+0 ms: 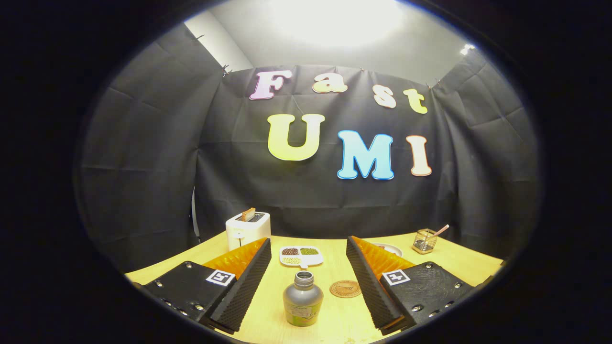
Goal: Take the bottle from table, then pour the juice into the cup, finally place the bottle on the coaster
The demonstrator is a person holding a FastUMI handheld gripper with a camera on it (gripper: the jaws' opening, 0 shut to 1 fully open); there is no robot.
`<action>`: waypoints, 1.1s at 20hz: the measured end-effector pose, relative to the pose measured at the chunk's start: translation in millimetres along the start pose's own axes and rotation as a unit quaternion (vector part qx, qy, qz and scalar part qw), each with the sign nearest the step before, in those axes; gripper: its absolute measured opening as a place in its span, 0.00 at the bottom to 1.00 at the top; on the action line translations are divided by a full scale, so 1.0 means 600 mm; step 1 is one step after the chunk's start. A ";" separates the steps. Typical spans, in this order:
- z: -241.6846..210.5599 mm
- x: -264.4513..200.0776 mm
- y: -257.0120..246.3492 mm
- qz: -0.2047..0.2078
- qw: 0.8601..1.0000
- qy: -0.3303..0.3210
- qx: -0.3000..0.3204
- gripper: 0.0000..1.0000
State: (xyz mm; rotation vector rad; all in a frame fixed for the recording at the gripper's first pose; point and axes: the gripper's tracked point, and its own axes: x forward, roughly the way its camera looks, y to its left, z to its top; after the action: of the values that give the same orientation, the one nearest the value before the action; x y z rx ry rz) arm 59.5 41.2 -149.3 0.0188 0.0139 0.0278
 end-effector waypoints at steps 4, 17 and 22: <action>-0.050 0.020 0.007 0.009 1.000 0.002 0.017 0.97; -0.194 0.064 0.014 0.018 0.999 0.044 0.025 0.97; -0.226 0.071 0.020 0.020 0.998 0.054 0.010 0.97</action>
State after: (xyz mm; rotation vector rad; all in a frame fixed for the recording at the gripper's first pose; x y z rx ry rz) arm 99.9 56.8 -285.4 0.0369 0.1217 0.0679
